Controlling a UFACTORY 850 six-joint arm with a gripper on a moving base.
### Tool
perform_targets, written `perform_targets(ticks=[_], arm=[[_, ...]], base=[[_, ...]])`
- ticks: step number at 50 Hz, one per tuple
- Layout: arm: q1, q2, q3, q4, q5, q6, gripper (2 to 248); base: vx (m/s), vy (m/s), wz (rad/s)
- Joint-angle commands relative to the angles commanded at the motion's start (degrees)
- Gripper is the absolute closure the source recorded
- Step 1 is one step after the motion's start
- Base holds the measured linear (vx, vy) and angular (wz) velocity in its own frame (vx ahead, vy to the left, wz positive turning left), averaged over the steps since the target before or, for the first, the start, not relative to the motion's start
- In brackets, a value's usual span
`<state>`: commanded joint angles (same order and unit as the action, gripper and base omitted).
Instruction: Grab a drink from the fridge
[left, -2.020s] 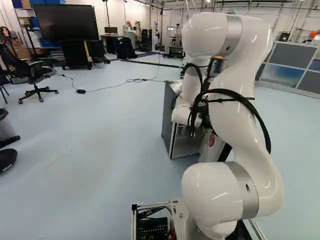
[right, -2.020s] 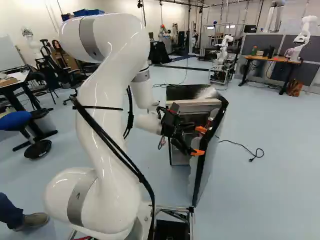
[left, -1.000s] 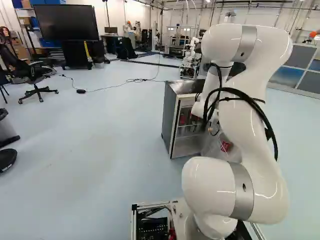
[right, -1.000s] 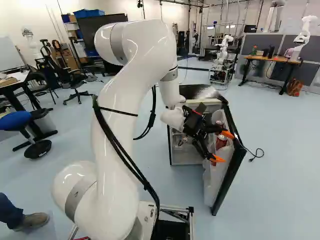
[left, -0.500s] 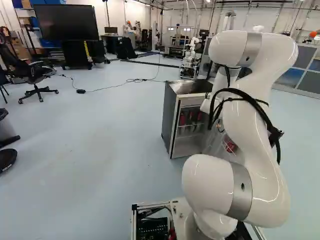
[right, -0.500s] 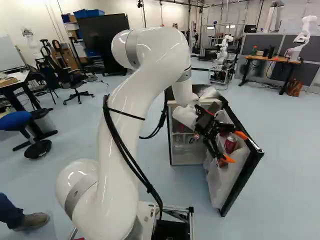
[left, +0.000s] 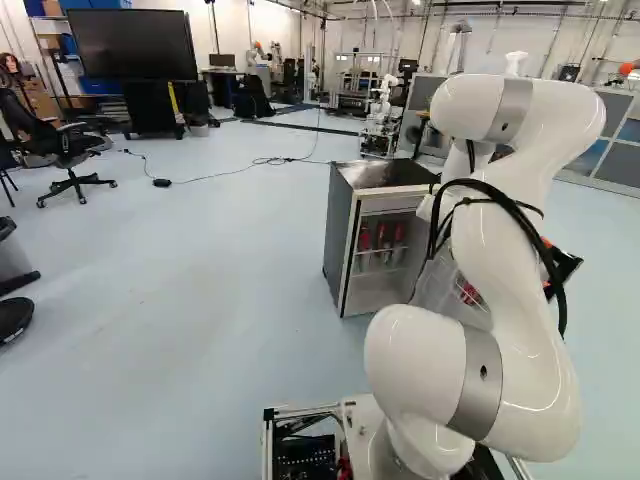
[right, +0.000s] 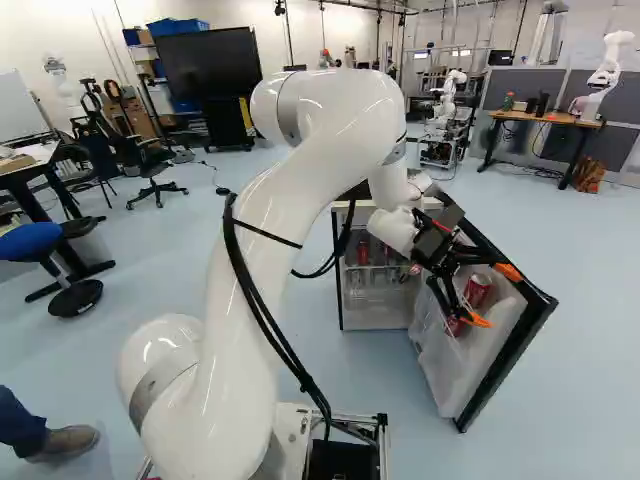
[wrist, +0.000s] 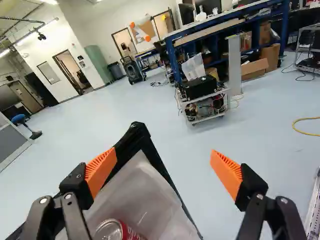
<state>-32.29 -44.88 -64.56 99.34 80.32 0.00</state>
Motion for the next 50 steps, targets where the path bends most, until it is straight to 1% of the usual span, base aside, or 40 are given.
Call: perform_targets(ticks=[8,15,24,50], arm=[[-0.22,1.12,2.41,-0.86,0.00,0.00,3],[0.27,2.43,5.24,-3.39,0.00,0.00,3],[1.61,4.16,8.84,-8.36,0.00,0.00,3],[6.43,9.09,18.19,-23.93,0.00,0.00,3]], base=[[0.000,0.000,0.000],[0.000,0.000,0.000],[0.000,0.000,0.000],[0.000,0.000,0.000]])
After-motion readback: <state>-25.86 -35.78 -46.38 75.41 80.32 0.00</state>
